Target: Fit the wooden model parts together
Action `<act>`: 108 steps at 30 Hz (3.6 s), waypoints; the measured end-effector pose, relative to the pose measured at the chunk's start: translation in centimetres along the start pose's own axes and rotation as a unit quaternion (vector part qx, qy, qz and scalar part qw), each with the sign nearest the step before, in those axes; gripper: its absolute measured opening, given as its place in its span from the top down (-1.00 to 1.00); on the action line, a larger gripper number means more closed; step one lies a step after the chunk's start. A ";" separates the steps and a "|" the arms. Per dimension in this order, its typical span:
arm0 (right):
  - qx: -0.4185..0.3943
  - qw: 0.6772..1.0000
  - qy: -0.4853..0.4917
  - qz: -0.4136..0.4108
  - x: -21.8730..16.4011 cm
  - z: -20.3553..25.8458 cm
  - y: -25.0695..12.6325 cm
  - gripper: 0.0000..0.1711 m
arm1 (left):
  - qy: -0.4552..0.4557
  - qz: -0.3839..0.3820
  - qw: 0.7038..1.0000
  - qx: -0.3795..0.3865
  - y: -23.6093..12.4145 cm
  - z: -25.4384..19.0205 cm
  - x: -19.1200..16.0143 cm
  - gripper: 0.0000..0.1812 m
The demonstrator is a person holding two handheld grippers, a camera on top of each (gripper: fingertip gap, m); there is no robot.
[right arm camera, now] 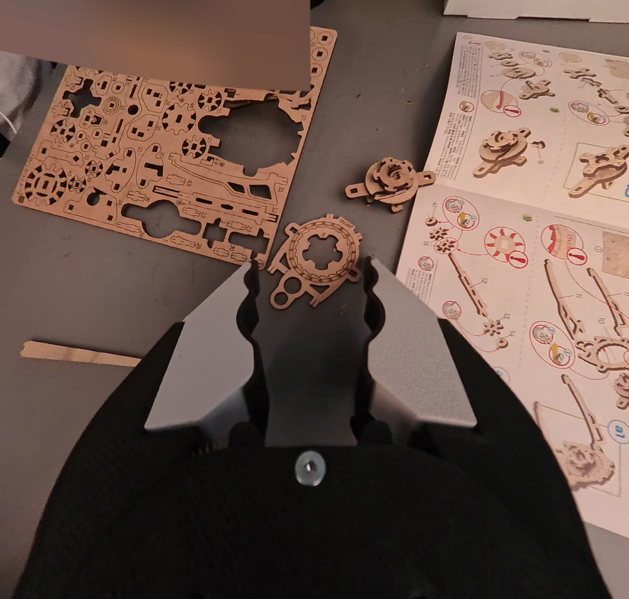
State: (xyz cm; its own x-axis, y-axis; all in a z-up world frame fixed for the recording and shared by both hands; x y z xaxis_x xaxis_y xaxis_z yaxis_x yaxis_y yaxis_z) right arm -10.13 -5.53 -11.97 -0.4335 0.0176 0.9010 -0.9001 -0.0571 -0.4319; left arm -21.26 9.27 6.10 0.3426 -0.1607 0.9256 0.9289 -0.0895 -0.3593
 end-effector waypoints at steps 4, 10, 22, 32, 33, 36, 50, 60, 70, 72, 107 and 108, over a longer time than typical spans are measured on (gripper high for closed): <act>0.007 1.000 0.006 0.000 0.0 0.1 0.0 0.36 | -0.001 0.006 1.000 0.001 0.2 0.1 -0.2 0.84; -0.001 1.000 0.005 0.000 -0.1 -0.1 -0.2 0.40 | -0.003 0.015 1.000 0.000 0.5 0.2 -0.5 0.84; -0.045 0.999 -0.014 0.012 -0.2 -1.0 -1.2 0.41 | -0.008 0.024 1.000 -0.001 0.9 0.4 -1.0 0.84; -0.039 0.998 -0.040 0.013 0.0 -0.7 -1.4 0.65 | -0.005 0.025 1.000 0.000 0.7 0.3 -0.8 0.84; -0.037 0.998 -0.037 0.017 -0.1 -0.7 -1.4 0.65 | -0.005 0.025 1.000 0.000 0.7 0.3 -0.8 0.84; -0.037 0.999 -0.028 0.012 -0.2 -0.8 -1.5 0.61 | -0.005 0.026 1.000 0.000 0.8 0.3 -0.8 0.84; -0.016 1.000 -0.002 0.020 -0.6 -0.5 -1.6 0.48 | -0.001 0.035 0.999 0.004 0.8 0.4 -1.1 0.84; -0.049 0.997 -0.057 0.034 0.1 -0.5 -1.6 0.48 | 0.001 0.000 1.000 0.024 -1.3 0.7 -0.1 0.85; -0.092 0.984 -0.144 0.046 0.8 -0.3 -1.3 0.48 | -0.024 0.021 0.999 -0.002 0.1 0.7 -0.9 0.79; -0.103 0.980 -0.164 0.050 0.9 -0.3 -1.3 0.48 | -0.032 0.024 0.999 -0.009 0.5 0.6 -1.1 0.77; -0.359 0.912 -0.181 -0.086 4.2 -4.0 -6.7 0.49 | -0.183 0.017 0.978 -0.098 6.2 0.6 -2.8 0.63; -0.359 0.912 -0.180 -0.086 4.2 -4.0 -6.8 0.49 | -0.186 0.016 0.978 -0.098 6.2 0.6 -2.8 0.63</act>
State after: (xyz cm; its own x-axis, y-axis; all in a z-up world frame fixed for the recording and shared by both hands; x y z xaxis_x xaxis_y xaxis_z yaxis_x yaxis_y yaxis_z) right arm -6.03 -1.04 -5.40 -0.3565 -0.3725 0.8568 -0.8062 0.5861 -0.0807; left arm -16.40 9.80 1.34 0.4324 0.1981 0.8796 0.8846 -0.2822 -0.3713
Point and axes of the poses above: each gripper's, where its closed fingertips meet, y out along the fingers, x out of its top, z = x × y across the jaws, the point moved 7 cm from there along -y, back along the fingers, and after that the axes turned 13 degrees about -z, right-handed, at the moved point
